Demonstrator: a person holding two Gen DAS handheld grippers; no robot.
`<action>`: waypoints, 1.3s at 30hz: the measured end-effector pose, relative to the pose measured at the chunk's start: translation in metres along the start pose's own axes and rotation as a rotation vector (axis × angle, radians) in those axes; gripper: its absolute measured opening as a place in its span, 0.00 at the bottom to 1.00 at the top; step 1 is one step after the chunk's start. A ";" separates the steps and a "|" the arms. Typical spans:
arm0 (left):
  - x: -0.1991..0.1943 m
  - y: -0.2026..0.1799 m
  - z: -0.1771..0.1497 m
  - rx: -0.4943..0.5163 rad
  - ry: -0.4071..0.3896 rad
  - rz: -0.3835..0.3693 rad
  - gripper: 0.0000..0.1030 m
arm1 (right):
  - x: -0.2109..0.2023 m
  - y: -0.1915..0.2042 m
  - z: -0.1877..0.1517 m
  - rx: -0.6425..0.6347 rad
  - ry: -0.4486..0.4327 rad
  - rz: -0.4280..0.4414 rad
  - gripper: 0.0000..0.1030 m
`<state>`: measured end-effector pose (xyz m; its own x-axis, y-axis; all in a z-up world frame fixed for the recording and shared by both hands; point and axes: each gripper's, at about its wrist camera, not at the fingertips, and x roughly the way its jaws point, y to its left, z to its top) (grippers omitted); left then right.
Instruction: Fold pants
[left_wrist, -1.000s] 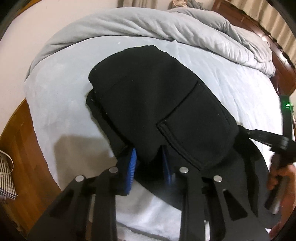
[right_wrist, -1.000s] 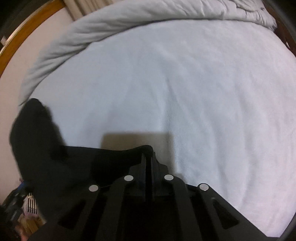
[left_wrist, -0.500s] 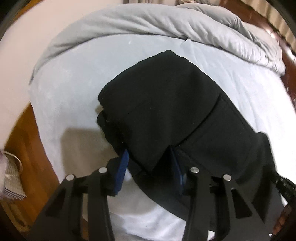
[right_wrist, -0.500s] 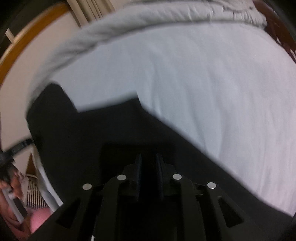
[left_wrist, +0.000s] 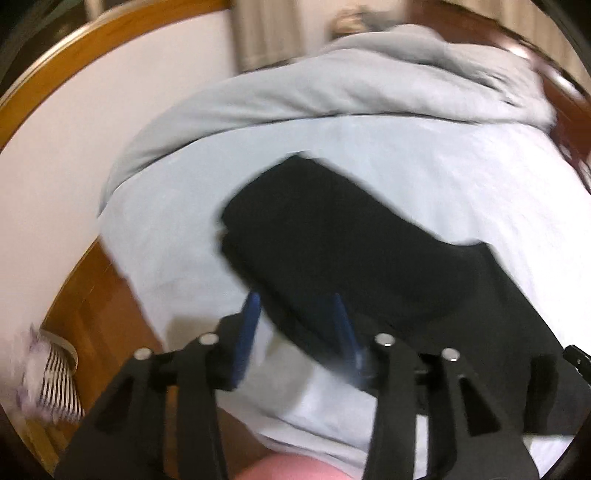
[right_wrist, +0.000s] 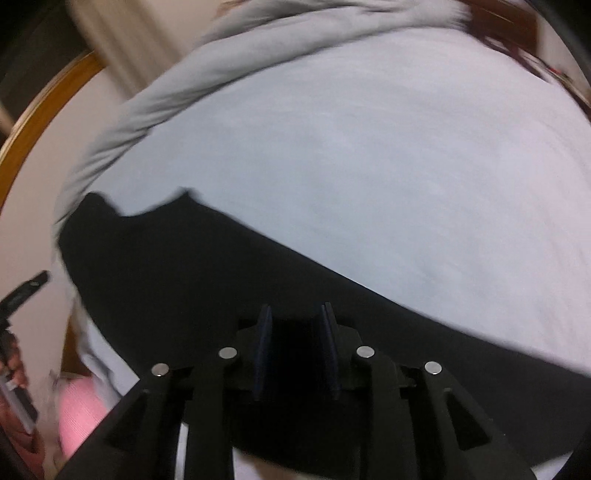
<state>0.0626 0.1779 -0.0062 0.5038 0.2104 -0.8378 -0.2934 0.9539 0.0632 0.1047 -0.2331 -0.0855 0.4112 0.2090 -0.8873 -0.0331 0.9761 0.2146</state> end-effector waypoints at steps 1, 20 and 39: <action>-0.005 -0.019 -0.003 0.049 0.003 -0.046 0.55 | -0.009 -0.024 -0.014 0.045 0.004 -0.027 0.28; 0.049 -0.240 -0.070 0.415 0.202 -0.205 0.66 | -0.025 -0.158 -0.082 0.314 -0.033 0.061 0.24; -0.004 -0.386 -0.168 0.595 0.214 -0.334 0.75 | -0.101 -0.284 -0.177 0.593 0.057 -0.112 0.52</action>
<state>0.0375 -0.2272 -0.1186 0.3012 -0.1021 -0.9481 0.3725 0.9279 0.0184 -0.0890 -0.5215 -0.1288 0.3324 0.1259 -0.9347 0.5279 0.7964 0.2950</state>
